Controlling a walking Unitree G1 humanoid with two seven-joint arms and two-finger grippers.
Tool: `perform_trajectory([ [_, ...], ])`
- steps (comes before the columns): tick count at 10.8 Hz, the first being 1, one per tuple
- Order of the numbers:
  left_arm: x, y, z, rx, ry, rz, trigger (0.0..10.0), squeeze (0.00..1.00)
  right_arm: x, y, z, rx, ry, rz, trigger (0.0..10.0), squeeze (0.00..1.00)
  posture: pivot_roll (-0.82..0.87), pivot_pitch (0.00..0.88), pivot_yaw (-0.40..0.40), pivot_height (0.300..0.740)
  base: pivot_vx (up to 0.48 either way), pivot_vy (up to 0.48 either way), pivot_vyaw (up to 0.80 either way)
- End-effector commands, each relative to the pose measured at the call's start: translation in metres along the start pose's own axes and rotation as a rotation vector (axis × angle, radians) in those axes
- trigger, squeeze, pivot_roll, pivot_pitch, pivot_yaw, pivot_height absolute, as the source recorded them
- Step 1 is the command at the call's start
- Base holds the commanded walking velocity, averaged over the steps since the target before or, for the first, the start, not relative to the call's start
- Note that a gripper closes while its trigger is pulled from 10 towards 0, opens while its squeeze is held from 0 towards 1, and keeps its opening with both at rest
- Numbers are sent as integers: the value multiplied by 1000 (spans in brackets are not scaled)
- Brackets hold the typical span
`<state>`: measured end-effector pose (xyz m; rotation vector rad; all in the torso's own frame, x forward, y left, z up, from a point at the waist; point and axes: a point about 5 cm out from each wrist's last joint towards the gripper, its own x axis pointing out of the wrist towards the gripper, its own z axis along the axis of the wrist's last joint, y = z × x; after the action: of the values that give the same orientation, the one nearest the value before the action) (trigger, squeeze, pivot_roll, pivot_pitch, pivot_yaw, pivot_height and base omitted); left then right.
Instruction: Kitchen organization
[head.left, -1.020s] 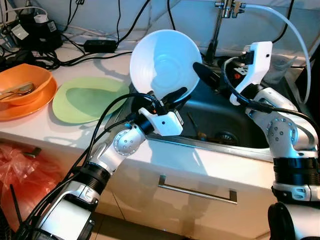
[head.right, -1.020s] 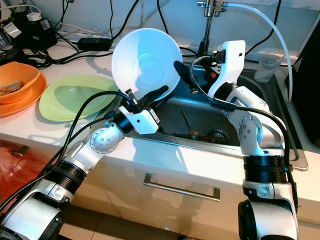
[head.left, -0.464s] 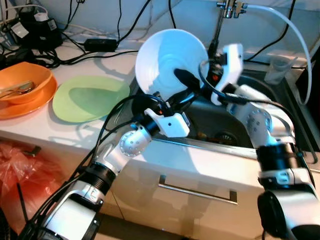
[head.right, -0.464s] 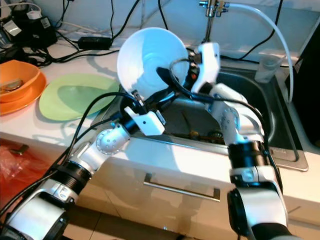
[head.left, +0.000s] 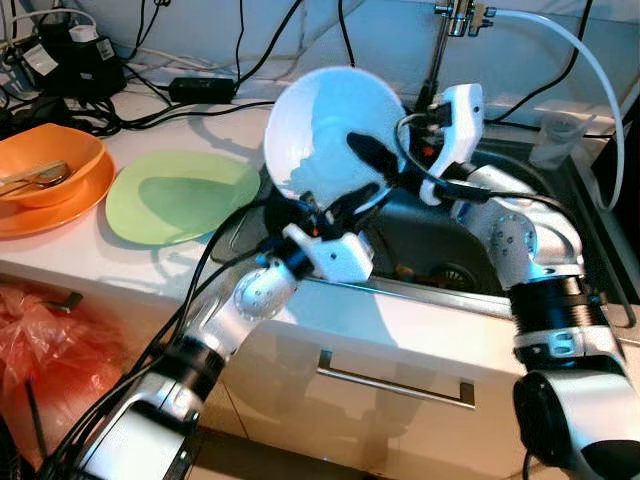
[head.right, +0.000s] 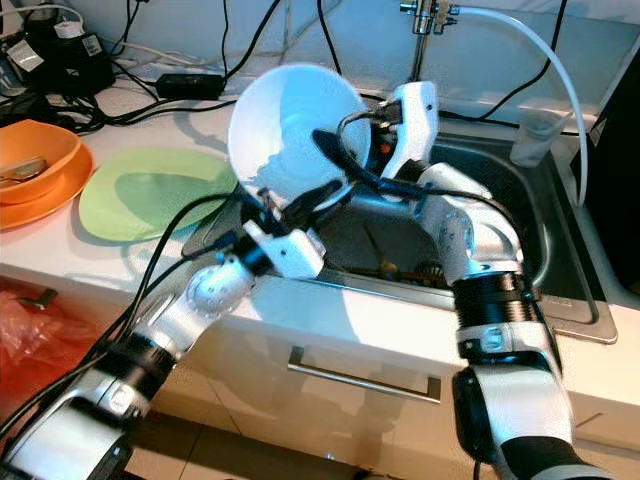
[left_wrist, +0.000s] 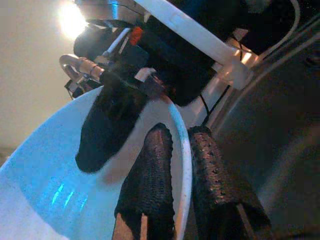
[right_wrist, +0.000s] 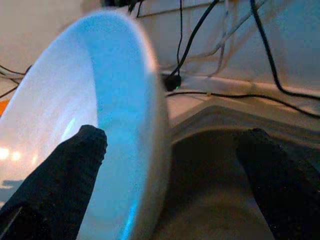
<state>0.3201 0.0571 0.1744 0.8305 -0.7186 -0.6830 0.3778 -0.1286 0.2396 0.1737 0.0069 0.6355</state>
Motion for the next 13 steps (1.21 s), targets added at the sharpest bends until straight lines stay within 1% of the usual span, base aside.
perform_trajectory([
  [1, 4, 8, 12, 24, -69, 18, 0, 0, -2, -8, 4, -10, -11, -33, 10000, 0, -17, 0, -17, 740, 0, 0, 0],
  [3, -1, 9, 12, 26, -60, 16, 0, 0, -3, -11, 2, -19, -4, -42, 10000, 0, -12, 0, -20, 740, 0, 0, 0],
  [5, -2, 8, 13, 26, -58, 13, 0, 0, -2, -14, -1, -17, 10, -54, 0, 0, -11, 0, -22, 740, 0, 0, 0],
  [9, -1, 8, 13, 29, -58, 5, 0, 0, -4, -17, -4, -10, 15, -58, 0, 0, -14, 0, -22, 740, 0, 0, 0],
  [13, 0, 6, 13, 35, -57, -3, 0, 0, -12, -20, -9, -14, 69, -15, 0, 0, -18, 0, -24, 740, 0, 0, 0],
])
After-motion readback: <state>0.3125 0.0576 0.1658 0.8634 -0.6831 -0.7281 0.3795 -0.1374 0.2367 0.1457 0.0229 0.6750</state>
